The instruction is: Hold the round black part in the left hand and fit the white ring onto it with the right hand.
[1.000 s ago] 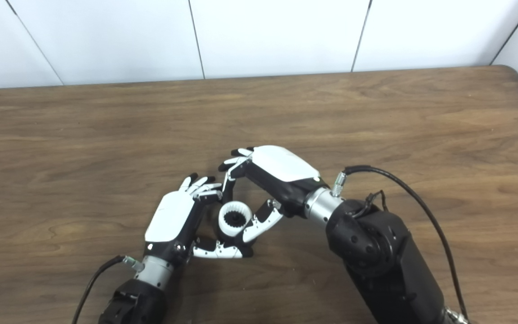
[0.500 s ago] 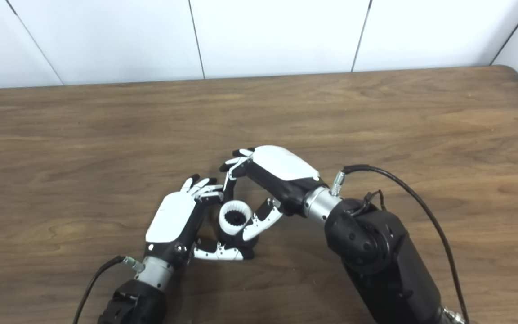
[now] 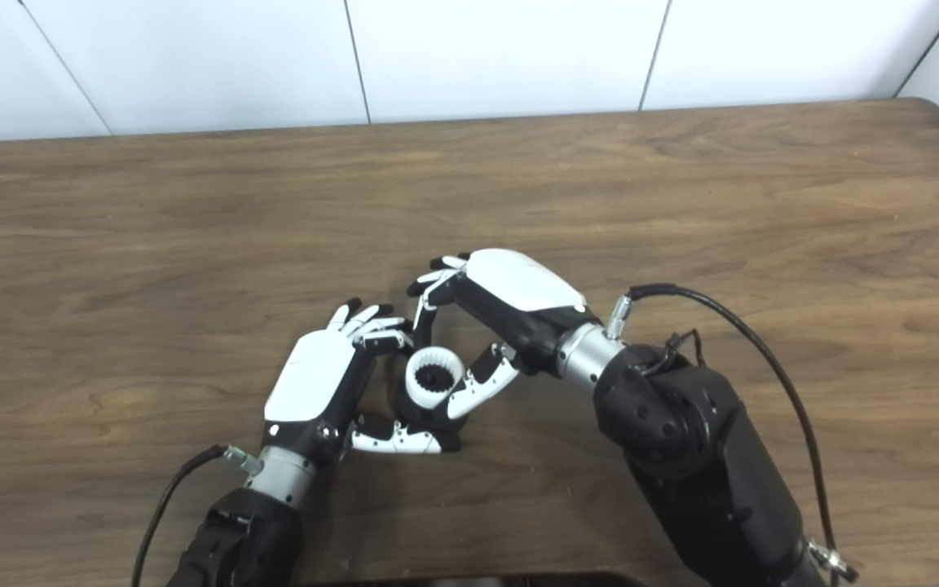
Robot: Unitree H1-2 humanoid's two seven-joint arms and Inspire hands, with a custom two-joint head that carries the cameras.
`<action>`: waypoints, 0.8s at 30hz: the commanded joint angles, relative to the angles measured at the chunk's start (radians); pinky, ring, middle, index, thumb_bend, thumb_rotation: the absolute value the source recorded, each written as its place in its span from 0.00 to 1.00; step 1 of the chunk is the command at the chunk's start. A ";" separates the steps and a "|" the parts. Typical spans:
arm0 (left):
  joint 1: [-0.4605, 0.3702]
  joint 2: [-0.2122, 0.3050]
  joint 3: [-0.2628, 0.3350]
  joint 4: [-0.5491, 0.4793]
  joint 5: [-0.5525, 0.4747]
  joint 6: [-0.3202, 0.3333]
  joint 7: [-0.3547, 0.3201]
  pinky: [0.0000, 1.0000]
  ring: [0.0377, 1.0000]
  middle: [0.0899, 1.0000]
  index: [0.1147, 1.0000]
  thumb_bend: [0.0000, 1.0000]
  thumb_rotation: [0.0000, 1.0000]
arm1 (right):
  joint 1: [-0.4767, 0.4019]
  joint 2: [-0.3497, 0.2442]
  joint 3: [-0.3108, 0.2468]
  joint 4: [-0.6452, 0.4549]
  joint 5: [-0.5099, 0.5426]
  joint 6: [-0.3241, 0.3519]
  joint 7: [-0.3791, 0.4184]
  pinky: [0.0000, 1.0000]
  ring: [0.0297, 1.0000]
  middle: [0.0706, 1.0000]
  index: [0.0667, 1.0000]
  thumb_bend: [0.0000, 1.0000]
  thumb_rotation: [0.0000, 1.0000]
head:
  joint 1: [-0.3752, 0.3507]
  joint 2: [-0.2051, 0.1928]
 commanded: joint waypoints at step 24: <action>-0.017 -0.006 -0.003 -0.032 0.013 -0.007 0.021 1.00 0.90 0.77 0.42 0.52 0.06 | -0.002 0.004 0.022 0.000 -0.002 -0.030 -0.031 1.00 0.95 0.83 0.45 0.52 0.14 | -0.002 0.004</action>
